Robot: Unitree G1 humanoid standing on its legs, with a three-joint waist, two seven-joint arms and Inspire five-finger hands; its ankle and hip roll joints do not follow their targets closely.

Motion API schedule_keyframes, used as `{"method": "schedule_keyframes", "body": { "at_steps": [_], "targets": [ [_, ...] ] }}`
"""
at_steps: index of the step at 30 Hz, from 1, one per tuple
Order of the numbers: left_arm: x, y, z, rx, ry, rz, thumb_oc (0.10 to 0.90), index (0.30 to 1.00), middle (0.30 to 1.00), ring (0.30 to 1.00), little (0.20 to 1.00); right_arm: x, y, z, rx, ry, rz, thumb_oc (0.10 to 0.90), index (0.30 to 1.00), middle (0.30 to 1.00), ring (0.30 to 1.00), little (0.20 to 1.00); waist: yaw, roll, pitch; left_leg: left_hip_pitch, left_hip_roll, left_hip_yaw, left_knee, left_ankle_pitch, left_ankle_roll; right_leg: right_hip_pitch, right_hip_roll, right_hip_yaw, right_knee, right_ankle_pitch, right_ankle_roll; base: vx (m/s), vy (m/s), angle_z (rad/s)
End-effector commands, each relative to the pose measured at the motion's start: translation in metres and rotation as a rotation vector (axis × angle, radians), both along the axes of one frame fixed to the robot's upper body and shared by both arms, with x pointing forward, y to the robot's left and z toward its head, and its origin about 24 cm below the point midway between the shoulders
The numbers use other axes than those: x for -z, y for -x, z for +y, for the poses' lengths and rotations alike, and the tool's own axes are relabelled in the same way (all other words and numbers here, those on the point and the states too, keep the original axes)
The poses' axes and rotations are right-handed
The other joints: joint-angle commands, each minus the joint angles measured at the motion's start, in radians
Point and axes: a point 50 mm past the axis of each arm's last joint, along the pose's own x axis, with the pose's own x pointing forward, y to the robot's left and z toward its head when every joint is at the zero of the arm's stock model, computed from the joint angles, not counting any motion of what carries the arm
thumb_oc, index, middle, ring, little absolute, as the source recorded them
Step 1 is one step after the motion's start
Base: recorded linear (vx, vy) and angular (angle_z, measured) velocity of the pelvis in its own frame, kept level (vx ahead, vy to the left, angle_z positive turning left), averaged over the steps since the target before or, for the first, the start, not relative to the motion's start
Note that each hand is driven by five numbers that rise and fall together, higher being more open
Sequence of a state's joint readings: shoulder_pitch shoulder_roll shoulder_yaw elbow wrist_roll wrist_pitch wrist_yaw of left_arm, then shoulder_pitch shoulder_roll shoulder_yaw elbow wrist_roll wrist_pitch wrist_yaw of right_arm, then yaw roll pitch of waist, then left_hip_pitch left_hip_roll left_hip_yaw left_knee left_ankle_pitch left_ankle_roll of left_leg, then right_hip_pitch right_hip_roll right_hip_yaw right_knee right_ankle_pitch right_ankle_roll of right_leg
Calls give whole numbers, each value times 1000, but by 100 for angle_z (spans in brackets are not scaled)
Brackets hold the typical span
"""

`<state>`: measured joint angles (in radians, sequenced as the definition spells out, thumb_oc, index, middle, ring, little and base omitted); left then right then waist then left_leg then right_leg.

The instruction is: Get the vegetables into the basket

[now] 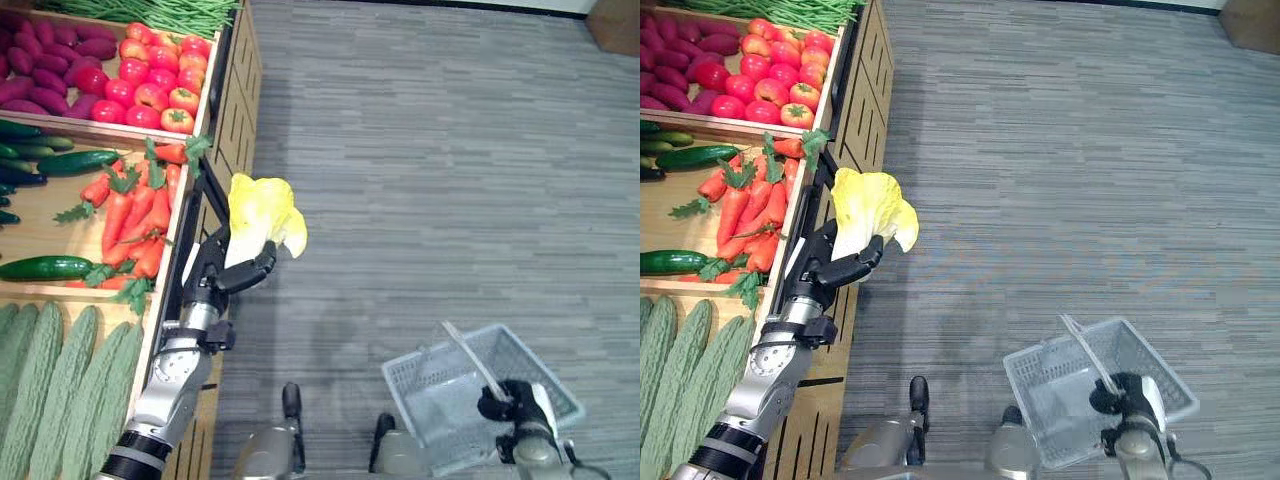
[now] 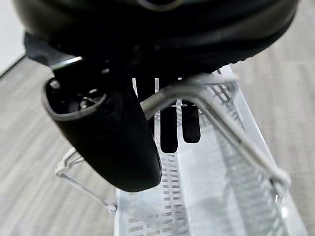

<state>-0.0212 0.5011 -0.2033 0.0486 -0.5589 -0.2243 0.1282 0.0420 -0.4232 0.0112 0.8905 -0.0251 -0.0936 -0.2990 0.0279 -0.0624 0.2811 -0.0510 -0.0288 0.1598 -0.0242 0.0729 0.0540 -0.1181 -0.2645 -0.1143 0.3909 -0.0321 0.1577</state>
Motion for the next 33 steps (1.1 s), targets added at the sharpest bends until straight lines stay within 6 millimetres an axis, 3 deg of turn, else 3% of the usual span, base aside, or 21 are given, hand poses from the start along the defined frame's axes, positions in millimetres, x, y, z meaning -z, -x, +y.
{"method": "schedule_keyframes", "body": {
  "at_steps": [1,3,6,7,8,10,14,17,19,20,21,22,23,24,25,27,30,33],
  "targets": [
    [-62,-4,-10,47,38,-334,400,300,300,300,300,-34,-32,-14,-54,90,-183,400,300,300,300,300,13,-14,-21,-28,67,-43,119,-112,-68,-17,-7,30,-15,177,67,239,88,25],
    [-65,-4,-9,39,42,-349,400,300,300,300,300,-37,-35,-14,-57,88,-200,400,300,300,300,300,-1,-9,-7,24,59,-53,102,-137,-74,-65,-14,16,-92,198,68,348,2,-3],
    [-60,-6,-7,19,54,-331,400,300,300,300,300,-39,-36,-14,-62,93,-213,400,300,300,300,300,-42,-19,-1,114,62,-114,107,-191,-112,-121,-8,70,-332,231,101,537,-267,44],
    [-55,-5,-5,5,49,-312,400,300,300,300,300,-39,-33,-15,-61,99,-207,400,300,300,300,300,-46,-20,-9,141,70,-128,113,-207,-121,-113,-7,52,-320,242,104,594,-389,105],
    [-52,-4,-4,5,55,-303,400,300,300,300,300,-37,-29,-19,-52,104,-190,400,300,300,300,300,-44,-25,-23,156,76,-138,130,-219,-134,-89,-2,37,-305,207,95,554,-404,99],
    [-45,-1,-3,-10,102,-273,400,300,300,300,300,-41,-24,-28,-40,123,-186,400,300,300,300,300,-50,-7,-46,171,114,-164,160,-172,-165,-64,34,11,-279,161,64,460,-414,74],
    [-13,0,2,-52,96,-129,400,300,300,300,300,-40,-15,-34,-10,120,-185,400,300,300,300,300,-59,4,-47,109,156,-247,287,7,-204,-17,104,-16,-237,58,-20,312,-430,26],
    [6,2,5,-82,82,-45,400,300,300,300,300,-39,-15,-30,-62,127,-168,400,300,300,300,300,-66,16,-56,107,170,-252,298,61,-207,-11,140,-18,-190,2,-54,242,-285,27],
    [8,3,6,-73,66,-35,400,300,300,300,300,-38,-15,-26,-101,129,-152,400,300,300,300,300,-74,17,-61,96,172,-247,365,119,-219,13,155,-16,-210,-13,-79,159,-214,-11],
    [8,3,5,-62,59,-31,400,300,300,300,300,-38,-16,-25,-113,134,-147,400,300,300,300,300,-67,7,-53,58,141,-258,432,111,-210,33,156,-12,-227,-21,-84,60,-136,0],
    [7,1,3,-58,58,-36,400,300,300,300,300,-37,-16,-25,-106,135,-146,400,300,300,300,300,-63,7,-48,40,127,-257,408,88,-203,42,157,-8,-233,-21,-79,96,-58,7],
    [3,0,0,-35,54,-52,400,300,300,300,300,-39,-16,-28,-93,145,-152,400,300,300,300,300,-59,7,-44,3,139,-221,288,7,-185,64,152,2,-258,-18,-63,110,46,2],
    [3,-1,-3,-15,47,-55,400,300,300,300,300,-41,-17,-30,-85,155,-160,400,300,300,300,300,-55,9,-44,-6,149,-211,202,-26,-183,75,150,8,-271,-17,-52,150,129,8],
    [2,-3,-7,4,28,-60,400,300,300,300,300,-42,-18,-32,-74,164,-168,400,300,300,300,300,-44,19,-44,-21,165,-222,99,-6,-186,93,152,21,-285,-19,-40,130,146,-12],
    [2,-4,-7,4,13,-62,400,300,300,300,300,-42,-19,-30,-79,165,-172,400,300,300,300,300,-40,22,-48,-28,167,-231,72,9,-188,99,153,30,-288,-19,-34,114,156,-29],
    [0,-5,-9,28,4,-72,400,300,300,300,300,-38,-18,-26,-90,154,-154,400,300,300,300,300,-46,23,-59,-7,153,-228,84,-17,-184,108,149,54,-288,-20,-22,126,191,-84],
    [-4,-4,-13,77,-23,-83,400,300,300,300,300,-30,-13,-23,-86,128,-115,400,300,300,300,300,-56,10,-84,50,120,-158,49,-61,-147,114,113,107,-280,2,11,141,299,-62],
    [-7,-4,-13,98,-52,-96,400,300,300,300,300,-29,-14,-22,-92,126,-109,400,300,300,300,300,-57,4,-86,60,103,-132,56,-83,-132,108,92,125,-281,17,29,27,206,-38]
  ]
}}
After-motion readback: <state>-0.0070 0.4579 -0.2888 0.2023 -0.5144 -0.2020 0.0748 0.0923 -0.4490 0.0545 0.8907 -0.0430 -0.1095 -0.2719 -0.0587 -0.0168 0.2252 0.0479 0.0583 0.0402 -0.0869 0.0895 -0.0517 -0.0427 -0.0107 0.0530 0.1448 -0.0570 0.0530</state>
